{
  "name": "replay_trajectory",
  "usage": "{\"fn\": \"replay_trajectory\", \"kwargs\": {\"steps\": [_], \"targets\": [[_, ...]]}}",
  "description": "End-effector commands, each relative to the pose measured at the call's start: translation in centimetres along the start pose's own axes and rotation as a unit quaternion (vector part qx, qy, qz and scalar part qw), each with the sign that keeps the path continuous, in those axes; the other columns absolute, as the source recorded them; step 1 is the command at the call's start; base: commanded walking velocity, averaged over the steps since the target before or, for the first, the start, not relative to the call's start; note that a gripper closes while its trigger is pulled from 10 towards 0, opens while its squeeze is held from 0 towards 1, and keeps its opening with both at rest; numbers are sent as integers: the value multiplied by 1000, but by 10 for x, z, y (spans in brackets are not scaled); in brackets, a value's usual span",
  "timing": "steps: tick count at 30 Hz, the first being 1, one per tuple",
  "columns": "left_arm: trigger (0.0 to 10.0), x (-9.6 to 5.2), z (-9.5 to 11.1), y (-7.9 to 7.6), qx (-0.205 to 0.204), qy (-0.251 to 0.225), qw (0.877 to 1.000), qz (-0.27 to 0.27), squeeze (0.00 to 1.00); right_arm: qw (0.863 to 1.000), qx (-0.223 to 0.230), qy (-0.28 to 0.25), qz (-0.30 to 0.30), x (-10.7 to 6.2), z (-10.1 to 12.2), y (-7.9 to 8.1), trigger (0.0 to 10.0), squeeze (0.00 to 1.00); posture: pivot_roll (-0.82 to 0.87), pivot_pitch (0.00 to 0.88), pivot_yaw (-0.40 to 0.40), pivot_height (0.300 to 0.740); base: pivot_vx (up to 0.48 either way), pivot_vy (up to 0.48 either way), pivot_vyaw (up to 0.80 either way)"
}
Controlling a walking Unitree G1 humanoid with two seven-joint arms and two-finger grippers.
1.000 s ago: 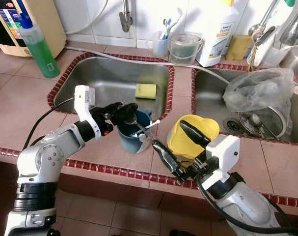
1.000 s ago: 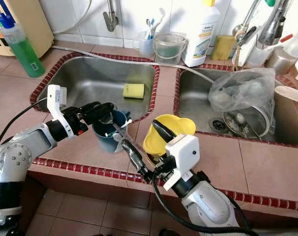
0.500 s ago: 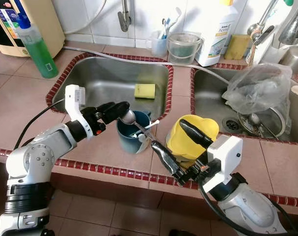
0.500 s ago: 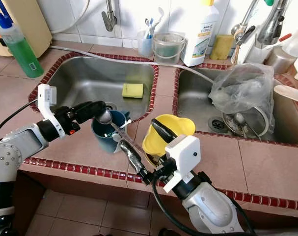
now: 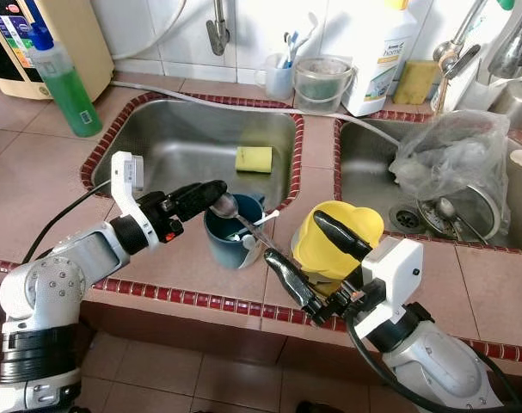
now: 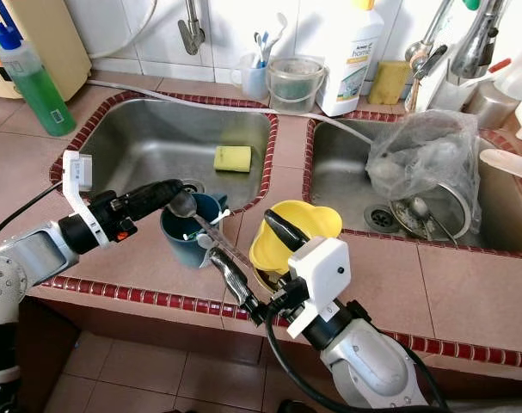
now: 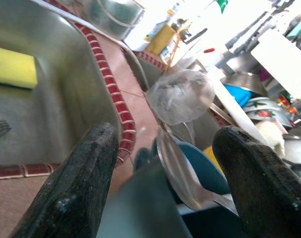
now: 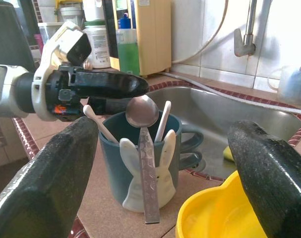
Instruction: Kitchen organization
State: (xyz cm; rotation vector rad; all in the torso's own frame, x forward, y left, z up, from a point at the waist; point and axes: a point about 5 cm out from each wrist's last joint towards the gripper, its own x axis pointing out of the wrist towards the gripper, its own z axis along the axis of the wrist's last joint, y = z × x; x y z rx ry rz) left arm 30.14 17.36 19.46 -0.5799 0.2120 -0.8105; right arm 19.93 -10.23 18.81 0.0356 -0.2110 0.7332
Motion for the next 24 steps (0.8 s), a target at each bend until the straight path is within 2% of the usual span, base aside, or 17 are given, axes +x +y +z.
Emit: {"fn": "replay_trajectory", "kwargs": {"steps": [1, 2, 3, 4, 5, 24], "targets": [[6118, -2, 1, -5, 6, 6, 1000, -12, 0, 1000, -2, -4, 12, 0, 3, 3, 10000, 0, -107, 144, 36, 740, 0, 0, 0], [3922, -1, 1, -5, 4, 6, 1000, -14, 0, 1000, -2, -3, 12, 0, 2, 3, 10000, 0, -106, 145, 37, 740, 0, 0, 0], [3176, -1, 1, -5, 4, 6, 1000, -14, 0, 1000, -3, -3, 12, 0, 2, 3, 10000, 0, -107, 146, 37, 740, 0, 0, 0], [3020, -1, 0, -6, 5, 7, 1000, -16, 0, 1000, -3, -3, 12, 0, 2, 3, 10000, 0, -107, 147, 36, 740, 0, 0, 0], [0, -1, 0, -6, 4, 9, 1000, -20, 0, 1000, -4, -3, 12, 0, 2, 3, 10000, 0, -108, 148, 38, 740, 0, 0, 0], [0, 8, -3, -11, 0, 16, 999, -38, 0, 1000, -8, -2, -1, -2, 3, 3, 10000, 0, -130, 159, 53, 740, 0, 0, 0]]}}
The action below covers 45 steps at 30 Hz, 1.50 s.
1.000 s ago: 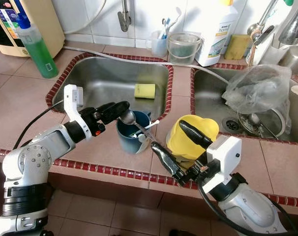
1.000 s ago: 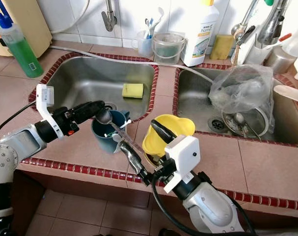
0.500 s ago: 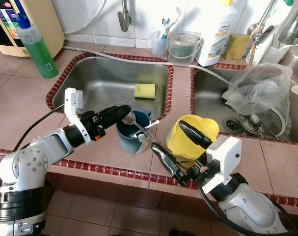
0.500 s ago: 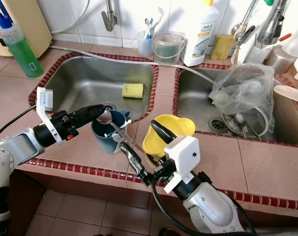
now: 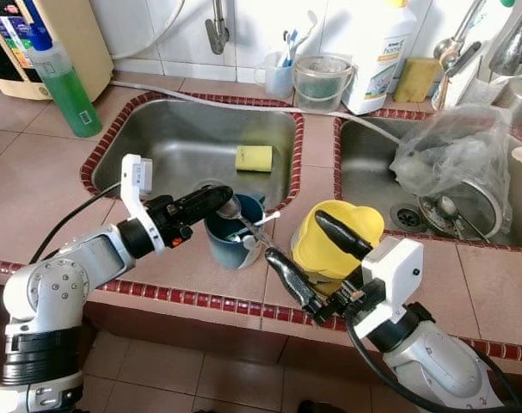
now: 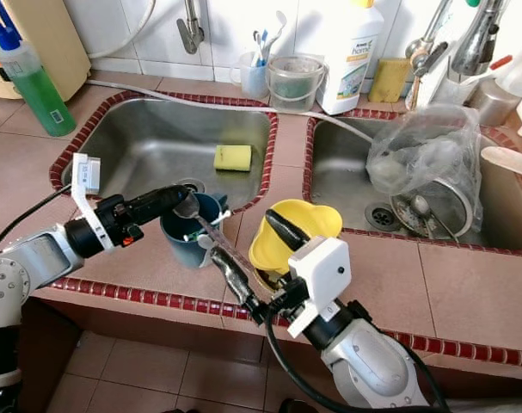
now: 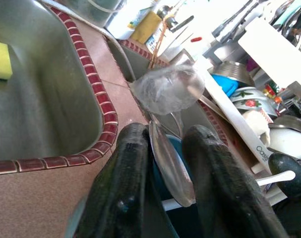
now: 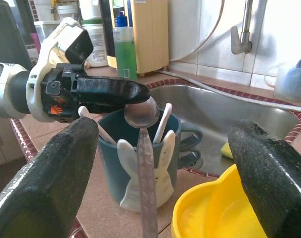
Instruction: Kitchen organization
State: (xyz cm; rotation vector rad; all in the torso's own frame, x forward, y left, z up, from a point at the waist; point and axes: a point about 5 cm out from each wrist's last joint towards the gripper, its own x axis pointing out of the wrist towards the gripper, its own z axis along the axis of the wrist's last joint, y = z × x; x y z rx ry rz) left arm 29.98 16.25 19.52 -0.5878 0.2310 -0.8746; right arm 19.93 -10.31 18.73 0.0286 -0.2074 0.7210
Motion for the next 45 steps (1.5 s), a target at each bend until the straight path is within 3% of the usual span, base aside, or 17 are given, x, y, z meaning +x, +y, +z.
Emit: {"fn": "replay_trajectory", "kwargs": {"steps": [1, 29, 30, 34, 45], "targets": [[0, 2, 2, -4, 6, 1, 1000, -11, 0, 1000, -4, -5, 3, -1, 4, 4, 10000, 0, -131, 160, 54, 740, 0, 0, 0], [0, 0, -3, -2, -5, 7, 1000, -6, 0, 1000, 0, -3, -1, -3, 3, 6, 10000, 0, -128, 172, 59, 740, 0, 0, 0], [10000, 0, -7, -1, -11, 18, 1000, -1, 0, 1000, 1, -3, 0, -3, 3, 7, 10000, 0, -127, 171, 57, 740, 0, 0, 0], [10000, -1, -18, 1, -47, 48, 998, 5, 0, 1000, 3, -1, 2, -3, 3, 8, 10000, 0, -127, 172, 58, 740, 0, 0, 0], [10000, 2, -9, -1, -84, 25, 996, 1, 0, 1000, 5, -2, 3, -3, 2, 9, 10000, 0, -125, 170, 62, 740, 0, 0, 0]]}}
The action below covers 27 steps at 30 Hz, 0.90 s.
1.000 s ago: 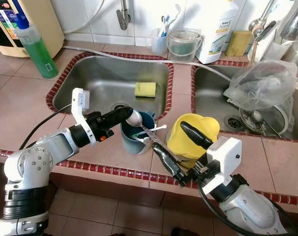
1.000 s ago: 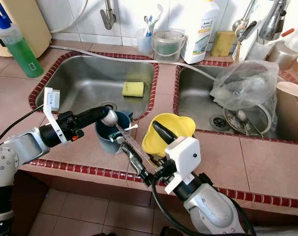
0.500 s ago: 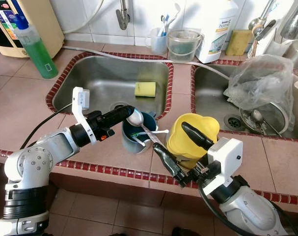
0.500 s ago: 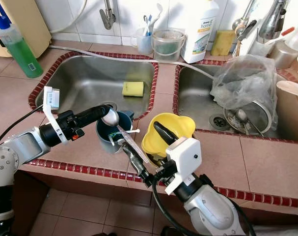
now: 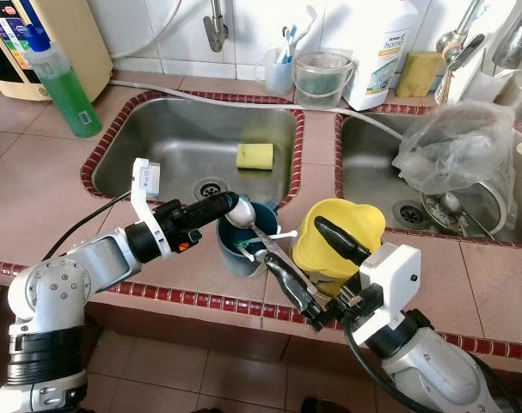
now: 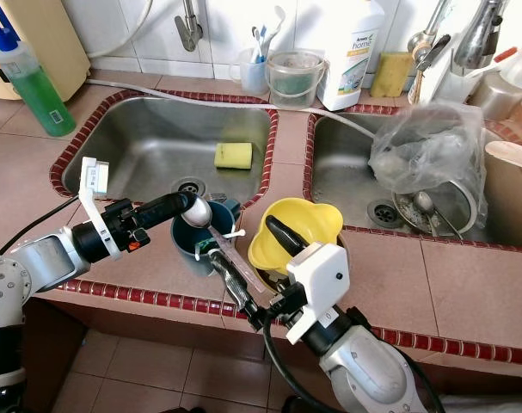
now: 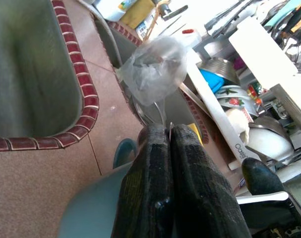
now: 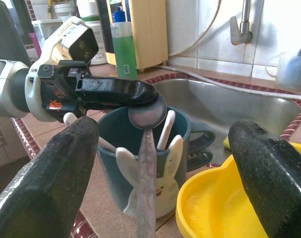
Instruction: Kitchen organization
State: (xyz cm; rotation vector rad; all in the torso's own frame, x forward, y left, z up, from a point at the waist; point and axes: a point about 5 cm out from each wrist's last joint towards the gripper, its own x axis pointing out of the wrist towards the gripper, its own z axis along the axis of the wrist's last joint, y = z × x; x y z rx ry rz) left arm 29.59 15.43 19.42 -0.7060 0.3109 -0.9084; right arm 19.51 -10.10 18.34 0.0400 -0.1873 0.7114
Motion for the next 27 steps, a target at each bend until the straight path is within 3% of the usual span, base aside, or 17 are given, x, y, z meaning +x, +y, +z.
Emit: {"fn": "replay_trajectory", "kwargs": {"steps": [1, 7, 27], "targets": [[10000, -1, -2, 5, -20, 5, 1000, 19, 0, 1000, -3, -9, 9, 0, 5, 4, 10000, 0, -126, 170, 63, 740, 0, 0, 0], [10000, 0, 3, 5, -32, -7, 999, 20, 0, 1000, -3, -11, 7, 0, 6, 5, 10000, 0, -127, 173, 65, 740, 0, 0, 0], [10000, -4, 42, 1, -13, -59, 998, 20, 0, 1000, 0, -15, 12, 4, 4, 5, 10000, 0, -115, 167, 60, 740, 0, 0, 0]]}}
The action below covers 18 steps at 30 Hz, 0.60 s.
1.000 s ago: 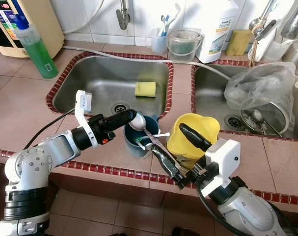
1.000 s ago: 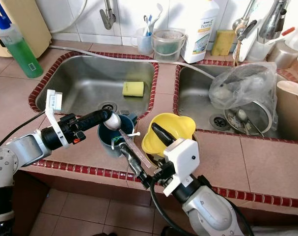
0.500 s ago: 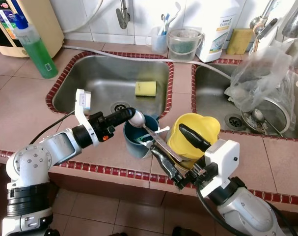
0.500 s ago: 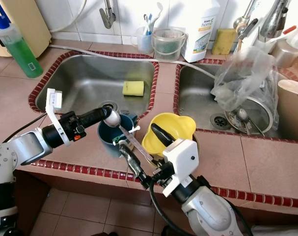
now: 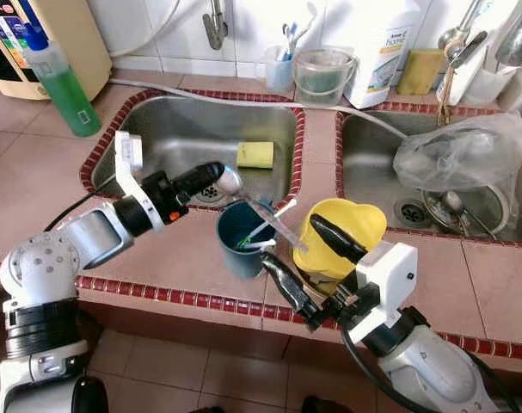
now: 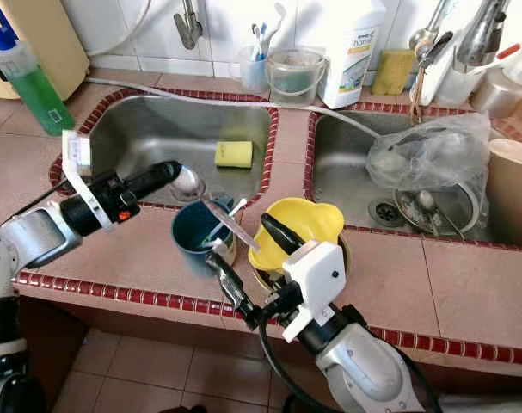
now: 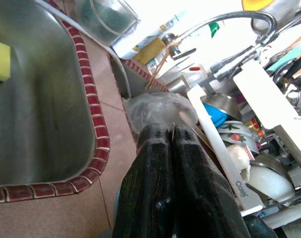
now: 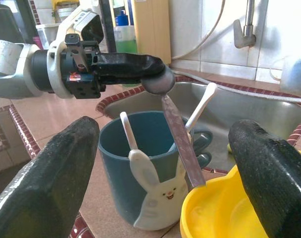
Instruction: Kitchen organization
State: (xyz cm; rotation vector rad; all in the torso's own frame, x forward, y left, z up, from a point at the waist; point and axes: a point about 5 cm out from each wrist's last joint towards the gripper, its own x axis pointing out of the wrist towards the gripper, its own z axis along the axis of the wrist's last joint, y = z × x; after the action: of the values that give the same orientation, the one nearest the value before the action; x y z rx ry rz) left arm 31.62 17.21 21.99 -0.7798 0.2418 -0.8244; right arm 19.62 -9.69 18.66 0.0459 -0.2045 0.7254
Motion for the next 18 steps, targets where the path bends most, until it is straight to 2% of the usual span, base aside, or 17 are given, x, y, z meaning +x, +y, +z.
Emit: {"fn": "replay_trajectory", "kwargs": {"steps": [1, 7, 18], "targets": [[10000, -2, 5, -1, 6, -3, 1000, 1, 0, 1000, -1, -6, 5, 1, 2, 3, 10000, 0, -115, 167, 60, 740, 0, 0, 0], [10000, -2, 13, -2, -6, -15, 1000, -7, 0, 1000, -2, -5, 6, 1, 1, 2, 10000, 0, -114, 163, 59, 740, 0, 0, 0], [10000, -2, 45, -9, 4, -62, 998, -25, 0, 1000, -3, -5, 11, 3, -1, 2, 10000, 0, -110, 144, 50, 740, 0, 0, 0]]}}
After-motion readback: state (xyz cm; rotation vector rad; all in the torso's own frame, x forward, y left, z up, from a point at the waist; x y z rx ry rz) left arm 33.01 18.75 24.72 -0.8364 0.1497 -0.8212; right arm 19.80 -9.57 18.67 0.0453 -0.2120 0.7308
